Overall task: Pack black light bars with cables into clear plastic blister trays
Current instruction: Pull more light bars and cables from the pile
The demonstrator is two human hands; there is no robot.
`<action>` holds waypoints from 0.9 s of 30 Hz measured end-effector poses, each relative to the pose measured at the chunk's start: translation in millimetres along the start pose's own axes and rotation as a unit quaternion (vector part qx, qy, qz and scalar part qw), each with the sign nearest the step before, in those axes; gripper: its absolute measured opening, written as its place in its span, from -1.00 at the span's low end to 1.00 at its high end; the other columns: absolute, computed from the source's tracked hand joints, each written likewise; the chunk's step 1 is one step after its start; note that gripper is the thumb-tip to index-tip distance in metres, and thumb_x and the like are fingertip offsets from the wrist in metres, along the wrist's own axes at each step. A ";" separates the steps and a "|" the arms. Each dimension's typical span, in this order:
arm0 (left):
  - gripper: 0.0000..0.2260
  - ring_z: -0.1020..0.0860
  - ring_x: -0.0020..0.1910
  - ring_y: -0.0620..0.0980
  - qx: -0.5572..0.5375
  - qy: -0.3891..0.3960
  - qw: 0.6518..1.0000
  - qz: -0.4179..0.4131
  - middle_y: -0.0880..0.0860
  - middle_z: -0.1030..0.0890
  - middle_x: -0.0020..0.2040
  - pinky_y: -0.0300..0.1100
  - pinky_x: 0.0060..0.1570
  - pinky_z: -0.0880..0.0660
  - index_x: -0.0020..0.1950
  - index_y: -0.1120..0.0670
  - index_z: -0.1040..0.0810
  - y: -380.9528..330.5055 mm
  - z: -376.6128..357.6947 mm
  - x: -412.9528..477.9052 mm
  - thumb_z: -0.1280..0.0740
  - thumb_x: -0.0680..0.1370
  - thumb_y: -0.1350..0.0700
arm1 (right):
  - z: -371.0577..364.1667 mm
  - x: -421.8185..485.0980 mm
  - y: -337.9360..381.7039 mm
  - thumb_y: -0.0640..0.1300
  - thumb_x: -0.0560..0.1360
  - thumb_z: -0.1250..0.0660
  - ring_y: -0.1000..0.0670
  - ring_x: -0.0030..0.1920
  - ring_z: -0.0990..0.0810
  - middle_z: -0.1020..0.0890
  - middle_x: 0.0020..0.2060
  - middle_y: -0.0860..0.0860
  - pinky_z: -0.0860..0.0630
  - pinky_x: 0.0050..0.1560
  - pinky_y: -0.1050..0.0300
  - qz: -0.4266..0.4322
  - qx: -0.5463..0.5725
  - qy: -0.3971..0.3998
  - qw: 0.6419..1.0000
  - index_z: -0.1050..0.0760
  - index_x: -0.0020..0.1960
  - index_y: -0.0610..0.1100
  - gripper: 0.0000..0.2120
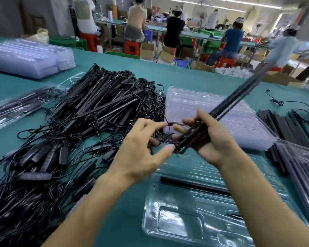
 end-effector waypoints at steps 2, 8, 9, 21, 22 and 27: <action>-0.63 -0.52 -0.02 -0.15 0.137 -0.091 0.986 0.037 -0.16 -0.44 0.07 -0.14 -0.15 -0.53 0.19 -0.12 -0.51 26.2 29.0 -3.5 -0.40 0.40 -0.03 | 37.7 0.1 37.4 0.00 0.62 -0.20 -0.10 -0.31 -0.65 -0.60 -0.36 -0.10 -0.65 -0.29 -0.06 0.059 0.087 -0.061 0.993 -0.42 -0.23 -0.16 -0.68; -0.31 -0.27 0.41 0.15 0.378 0.020 0.907 0.184 0.02 -0.31 0.48 0.14 0.31 -0.33 0.52 -0.12 -0.27 108.2 33.3 24.8 -0.38 0.45 -0.27 | 157.7 -16.7 104.2 -0.05 0.60 -0.19 0.06 -0.59 -0.34 -0.33 -0.61 0.09 -0.37 -0.44 0.24 0.162 0.013 -0.264 0.951 -0.29 -0.31 -0.03 -0.69; -0.35 -0.27 0.44 0.13 0.385 0.065 0.902 0.184 -0.01 -0.30 0.50 0.14 0.34 -0.30 0.54 -0.14 -0.25 116.8 21.1 33.0 -0.30 0.50 -0.30 | 173.4 -20.0 110.2 -0.05 0.59 -0.21 0.07 -0.60 -0.29 -0.31 -0.61 0.09 -0.32 -0.50 0.27 0.175 -0.005 -0.291 0.941 -0.30 -0.30 -0.03 -0.70; -0.69 -0.54 0.06 -0.04 0.309 0.239 0.910 0.139 -0.15 -0.52 -0.07 -0.05 0.10 -0.51 0.11 -0.15 -0.60 120.7 -9.4 56.2 -0.29 0.52 -0.30 | 109.0 -9.4 87.2 -0.25 0.52 -0.38 0.05 -0.59 -0.33 -0.55 -0.51 -0.03 -0.33 -0.58 0.22 0.145 -0.382 -0.137 0.902 -0.59 -0.10 -0.14 -0.95; -0.68 -0.54 0.05 -0.05 0.308 0.235 0.912 0.133 -0.15 -0.52 -0.05 -0.06 0.10 -0.50 0.12 -0.15 -0.58 117.9 -8.6 52.1 -0.29 0.51 -0.31 | 87.2 -5.4 77.3 -0.25 0.52 -0.37 0.05 -0.57 -0.35 -0.58 -0.48 -0.02 -0.33 -0.55 0.23 0.146 -0.404 -0.098 0.897 -0.60 -0.08 -0.14 -0.95; -0.54 -0.54 0.06 -0.10 0.286 0.161 0.938 0.108 -0.17 -0.57 0.03 -0.06 0.18 -0.46 0.18 -0.17 -0.54 100.0 -2.0 26.2 -0.41 0.38 -0.36 | -13.6 27.1 31.4 -0.27 0.49 -0.38 0.16 -0.53 -0.44 -0.63 -0.43 0.10 -0.39 -0.45 0.32 0.174 -0.517 0.030 0.838 -0.60 -0.09 0.00 -0.83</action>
Point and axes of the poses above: each hand's wrist, its own x-axis towards the middle knuckle, its own z-axis out of the back of the hand, y = z × x, the point moved 8 cm from there along x, towards the middle knuckle
